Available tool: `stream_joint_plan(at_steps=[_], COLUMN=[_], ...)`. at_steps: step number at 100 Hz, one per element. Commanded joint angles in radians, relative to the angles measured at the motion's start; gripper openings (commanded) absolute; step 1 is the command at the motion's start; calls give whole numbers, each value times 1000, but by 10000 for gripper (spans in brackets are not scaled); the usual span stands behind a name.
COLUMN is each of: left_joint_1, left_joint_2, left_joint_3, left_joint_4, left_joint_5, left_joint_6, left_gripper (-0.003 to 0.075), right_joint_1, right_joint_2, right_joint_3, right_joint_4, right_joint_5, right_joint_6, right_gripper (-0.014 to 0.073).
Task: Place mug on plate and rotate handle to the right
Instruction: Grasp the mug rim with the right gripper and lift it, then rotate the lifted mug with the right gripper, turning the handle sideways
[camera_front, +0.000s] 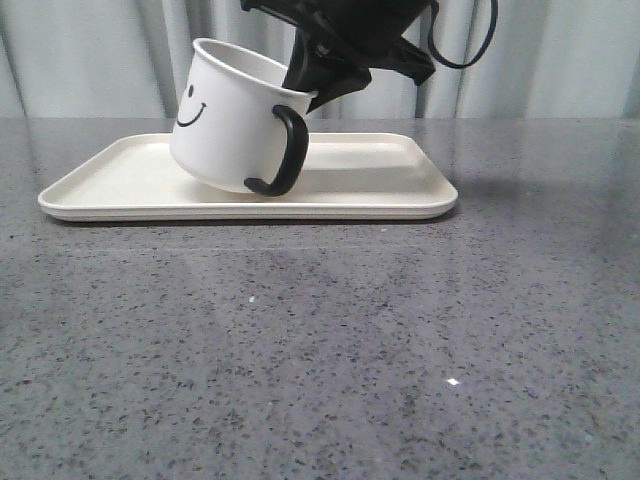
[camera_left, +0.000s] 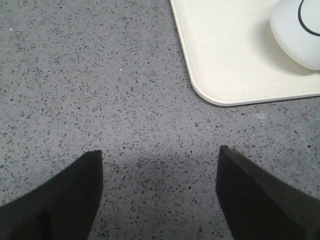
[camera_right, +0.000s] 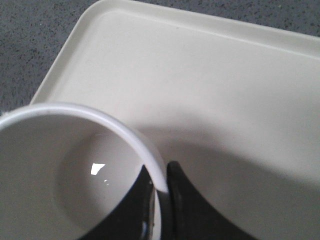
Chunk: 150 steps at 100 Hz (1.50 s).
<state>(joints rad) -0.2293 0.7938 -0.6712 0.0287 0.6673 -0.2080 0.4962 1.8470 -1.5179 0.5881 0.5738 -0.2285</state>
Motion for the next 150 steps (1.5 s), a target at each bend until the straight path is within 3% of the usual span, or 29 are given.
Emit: stream_joint_plan(at_steps=[1, 28, 57, 73, 95, 150], left_joint_1=[4, 4, 4, 4, 4, 4], left_joint_2=[-4, -4, -4, -4, -4, -4], left_joint_3=[-26, -26, -26, -26, -26, -26], left_joint_4=[1, 1, 1, 1, 0, 0], left_joint_5=[-67, -67, -67, -67, -67, -67], left_joint_6=[-7, -7, -7, -7, -7, -7], left_gripper=[473, 473, 473, 473, 473, 473], right_joint_1=[2, 1, 1, 1, 1, 2], right_joint_2=[-58, -45, 111, 211, 271, 291], right_joint_3=[-51, -333, -751, -889, -898, -898], right_joint_4=[31, 16, -155, -173, -218, -173], right_joint_5=[-24, 285, 627, 763, 762, 763], right_joint_6=[-18, -347, -388, -464, -512, -664], right_gripper=[-56, -56, -59, -60, -60, -60])
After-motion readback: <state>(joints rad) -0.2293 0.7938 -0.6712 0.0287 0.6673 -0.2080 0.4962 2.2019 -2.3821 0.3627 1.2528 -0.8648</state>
